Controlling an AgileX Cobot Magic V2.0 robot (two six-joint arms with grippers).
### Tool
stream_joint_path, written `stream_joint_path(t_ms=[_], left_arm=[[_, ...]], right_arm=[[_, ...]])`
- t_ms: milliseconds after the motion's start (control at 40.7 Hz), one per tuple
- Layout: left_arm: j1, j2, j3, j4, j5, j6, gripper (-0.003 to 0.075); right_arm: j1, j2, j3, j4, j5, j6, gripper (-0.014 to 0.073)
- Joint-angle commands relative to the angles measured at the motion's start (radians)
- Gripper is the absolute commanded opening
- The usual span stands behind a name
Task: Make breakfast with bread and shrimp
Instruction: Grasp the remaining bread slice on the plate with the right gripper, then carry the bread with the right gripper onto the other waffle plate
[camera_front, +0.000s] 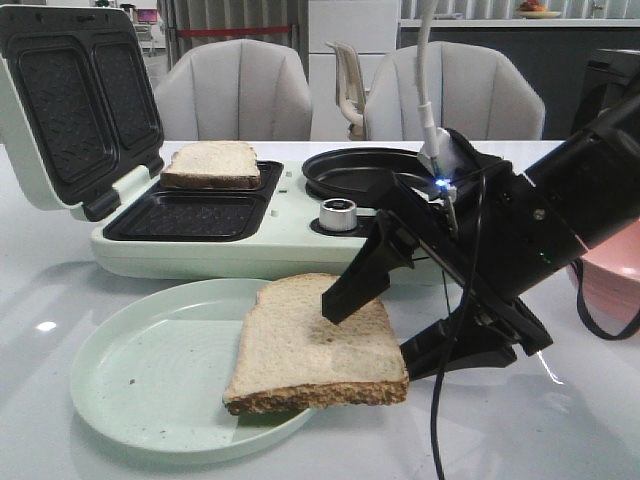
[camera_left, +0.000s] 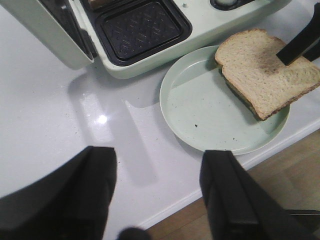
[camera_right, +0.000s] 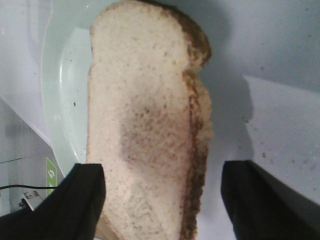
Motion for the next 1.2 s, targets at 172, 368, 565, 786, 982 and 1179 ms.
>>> stream_joint_path(t_ms=[172, 368, 565, 786, 982, 1179], left_arm=[[-0.009, -0.002, -0.030, 0.020, -0.065, -0.002, 0.0434], [-0.009, -0.002, -0.030, 0.020, -0.065, -0.002, 0.0434], [-0.009, -0.002, -0.030, 0.029, -0.065, -0.002, 0.0434], [-0.009, -0.002, -0.030, 0.034, -0.065, -0.002, 0.0434], [-0.009, -0.002, -0.030, 0.036, -0.065, -0.002, 0.0434], [-0.009, -0.002, -0.030, 0.036, -0.065, -0.002, 0.0434]], right_arm=[[-0.001, -0.032, -0.020, 0.027, 0.070, -0.022, 0.0497], [-0.001, -0.032, -0.020, 0.027, 0.064, -0.022, 0.0269], [-0.001, -0.043, -0.020, 0.027, 0.068, -0.022, 0.0122], [-0.001, -0.162, -0.018, 0.027, 0.123, -0.035, 0.0053], [0.000, -0.343, -0.076, 0.071, 0.134, -0.042, 0.0053], [0.061, -0.313, -0.271, 0.088, 0.052, -0.043, 0.0053]])
